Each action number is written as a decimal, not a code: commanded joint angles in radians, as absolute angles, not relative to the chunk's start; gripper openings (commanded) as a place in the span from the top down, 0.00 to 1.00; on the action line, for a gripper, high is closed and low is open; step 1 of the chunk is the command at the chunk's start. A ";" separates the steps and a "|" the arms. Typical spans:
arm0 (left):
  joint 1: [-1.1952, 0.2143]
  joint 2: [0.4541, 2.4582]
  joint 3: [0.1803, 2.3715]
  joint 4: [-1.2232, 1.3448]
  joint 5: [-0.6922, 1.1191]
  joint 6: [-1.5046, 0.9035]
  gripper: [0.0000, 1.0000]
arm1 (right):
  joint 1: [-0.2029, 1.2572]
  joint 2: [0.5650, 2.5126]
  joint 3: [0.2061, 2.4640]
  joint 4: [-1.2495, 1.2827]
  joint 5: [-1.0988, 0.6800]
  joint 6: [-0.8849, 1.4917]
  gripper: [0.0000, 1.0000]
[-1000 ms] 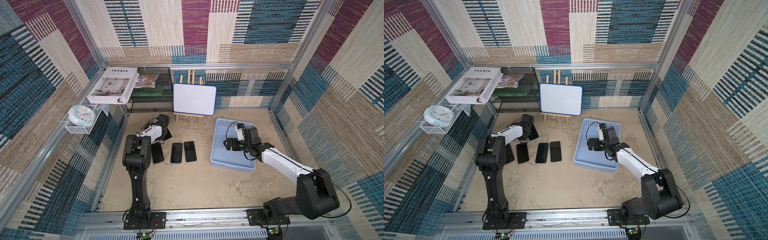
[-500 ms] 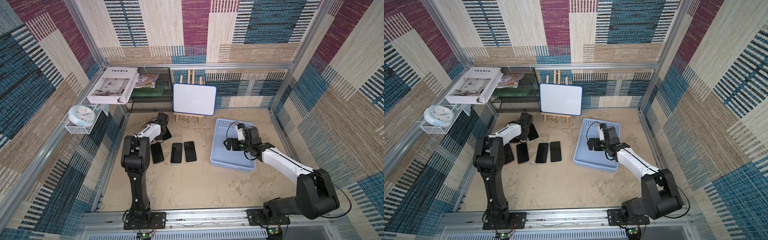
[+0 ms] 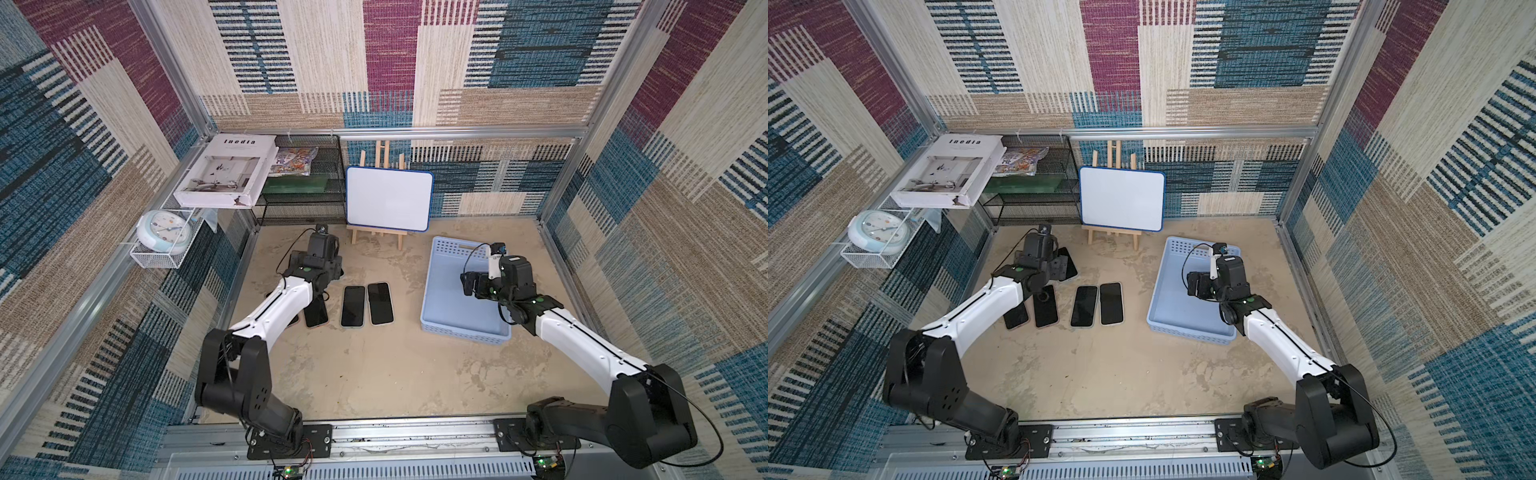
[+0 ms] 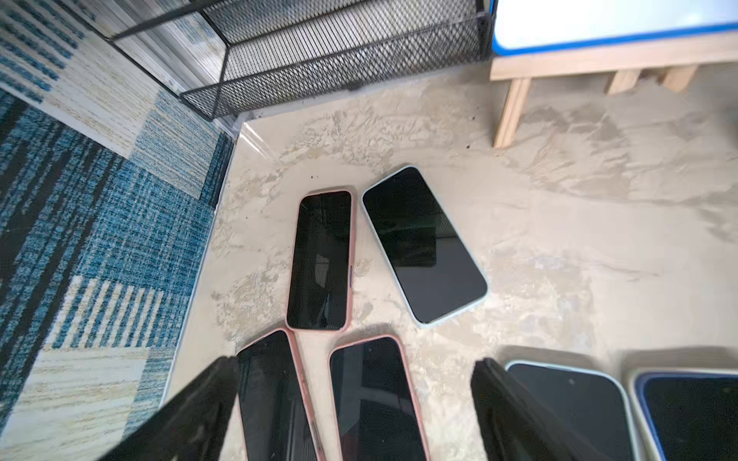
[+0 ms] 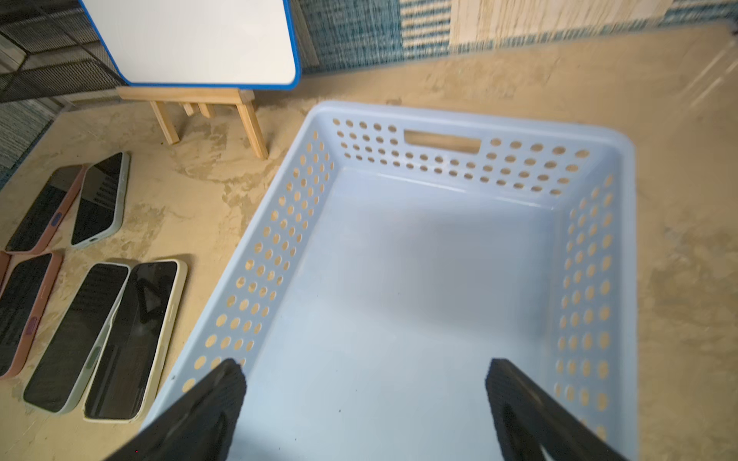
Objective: Take the phone out of the storage box
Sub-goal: Reset both arms
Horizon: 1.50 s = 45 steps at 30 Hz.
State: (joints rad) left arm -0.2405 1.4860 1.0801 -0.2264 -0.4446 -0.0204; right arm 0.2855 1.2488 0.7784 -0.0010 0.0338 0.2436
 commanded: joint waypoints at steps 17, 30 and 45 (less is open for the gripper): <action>-0.148 1.169 0.420 0.386 -0.280 -0.046 0.01 | 0.119 1.135 0.376 0.689 0.092 -0.026 0.00; -0.075 1.221 0.297 0.681 -0.168 -0.051 0.01 | 0.014 1.227 0.242 0.972 -0.007 -0.046 0.00; -0.044 1.421 0.300 0.917 -0.128 0.034 0.01 | 0.001 1.497 0.198 1.291 0.024 -0.042 0.00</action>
State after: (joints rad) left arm -0.0452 1.4094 0.3050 0.8303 -0.1505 0.0154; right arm 0.0029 1.4685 0.2008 1.1717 0.0193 -0.0505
